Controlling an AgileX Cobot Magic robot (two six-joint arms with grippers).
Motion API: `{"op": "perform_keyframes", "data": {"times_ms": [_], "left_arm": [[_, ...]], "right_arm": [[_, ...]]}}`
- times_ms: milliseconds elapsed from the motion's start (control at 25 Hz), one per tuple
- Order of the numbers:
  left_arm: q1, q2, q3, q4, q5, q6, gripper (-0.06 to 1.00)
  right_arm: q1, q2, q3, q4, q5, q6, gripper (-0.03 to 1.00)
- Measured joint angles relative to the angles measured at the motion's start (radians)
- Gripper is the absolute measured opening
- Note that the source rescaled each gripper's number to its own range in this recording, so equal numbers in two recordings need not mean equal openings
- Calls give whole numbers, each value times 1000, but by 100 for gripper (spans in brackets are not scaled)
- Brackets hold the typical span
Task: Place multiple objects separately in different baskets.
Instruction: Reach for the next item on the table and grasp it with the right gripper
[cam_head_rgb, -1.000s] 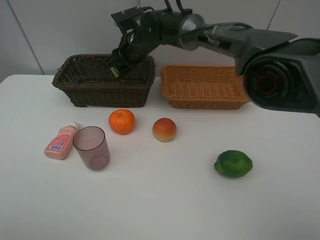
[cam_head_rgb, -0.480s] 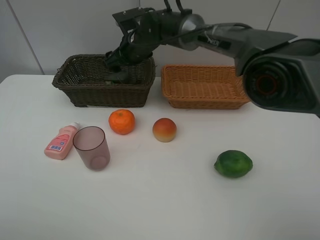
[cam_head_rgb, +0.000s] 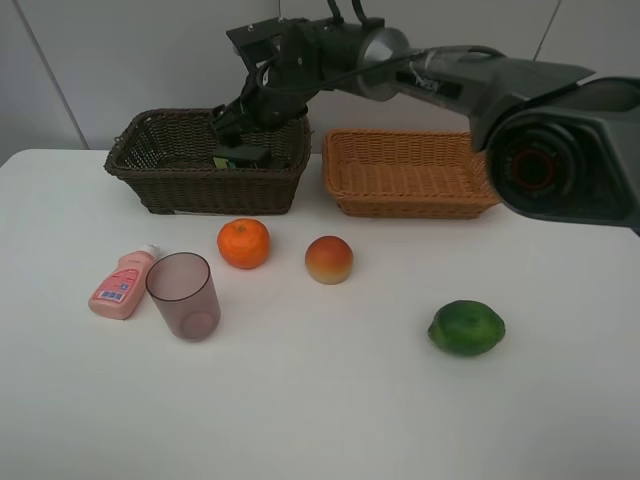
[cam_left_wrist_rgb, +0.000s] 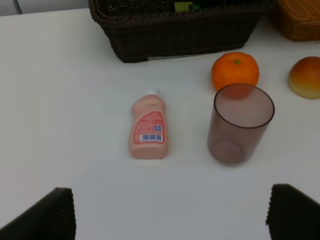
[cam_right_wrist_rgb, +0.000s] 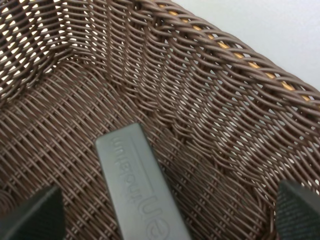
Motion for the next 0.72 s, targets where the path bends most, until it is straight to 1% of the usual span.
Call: {"op": "perform_keyframes", "data": {"times_ms": [120, 280, 720], "left_arm": [[0, 0, 0, 0, 0, 0, 99], [0, 0, 0, 0, 0, 0, 99], [0, 0, 0, 0, 0, 0, 99]], "right_arm": [[0, -2, 0, 0, 24, 0, 86], [0, -24, 0, 1, 78, 0, 86], [0, -252, -6, -5, 263, 0, 86]]}}
